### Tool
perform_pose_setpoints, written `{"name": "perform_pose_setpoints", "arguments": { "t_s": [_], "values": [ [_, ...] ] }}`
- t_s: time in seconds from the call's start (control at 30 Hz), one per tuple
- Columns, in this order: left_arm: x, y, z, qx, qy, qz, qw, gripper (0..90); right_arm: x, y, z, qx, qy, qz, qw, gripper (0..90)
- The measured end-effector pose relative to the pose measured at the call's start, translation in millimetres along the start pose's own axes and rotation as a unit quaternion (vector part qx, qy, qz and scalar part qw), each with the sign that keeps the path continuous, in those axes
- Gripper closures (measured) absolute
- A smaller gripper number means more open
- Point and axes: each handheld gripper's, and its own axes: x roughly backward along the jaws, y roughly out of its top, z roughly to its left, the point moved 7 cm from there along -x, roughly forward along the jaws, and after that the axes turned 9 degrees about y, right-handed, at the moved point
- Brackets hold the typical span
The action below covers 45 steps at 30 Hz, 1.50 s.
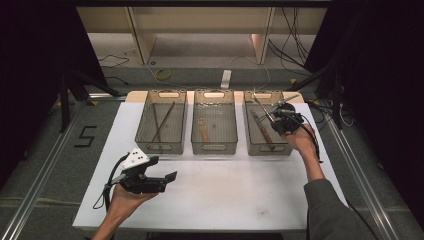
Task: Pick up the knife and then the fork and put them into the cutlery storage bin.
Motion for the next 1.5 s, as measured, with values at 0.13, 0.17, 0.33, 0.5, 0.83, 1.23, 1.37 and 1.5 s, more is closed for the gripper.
{"name": "perform_pose_setpoints", "arguments": {
  "t_s": [0.13,0.17,0.33,0.5,0.83,1.23,1.37,1.5],
  "values": [
    [-0.1,-0.3,-0.2,-0.002,0.000,0.000,1.0000,15.5,-4.1,-0.9,0.5,-0.004,0.002,0.008,1.0000,81.2],
    [0.0,-0.4,-0.1,-0.001,0.001,0.000,1.0000,15.5,-5.0,-1.2,0.4,-0.004,0.001,0.009,0.9999,81.2],
    [-0.7,-1.6,0.3,-0.003,0.002,0.005,1.0000,15.5,-7.7,-2.3,0.6,-0.006,0.002,0.016,0.9999,81.2],
    [-0.5,-1.0,-0.5,-0.002,0.001,0.002,1.0000,15.5,-10.0,-4.0,0.4,-0.008,0.002,0.021,0.9997,81.1],
    [-1.2,-2.0,0.5,-0.002,0.003,0.009,1.0000,15.5,-15.8,-9.5,5.2,-0.011,0.011,0.039,0.9991,79.7],
    [-0.1,-0.6,0.8,0.001,0.003,0.001,1.0000,15.5,1.8,-2.0,14.7,-0.007,0.033,-0.007,0.9994,55.9],
    [-0.5,-1.2,1.0,0.001,0.002,0.003,1.0000,15.4,12.0,-0.4,23.5,0.006,0.025,-0.031,0.9992,47.9],
    [-0.5,-1.0,0.8,0.003,0.000,0.002,1.0000,15.4,29.1,0.9,41.1,0.012,0.042,-0.069,0.9966,43.4]
  ]
}}
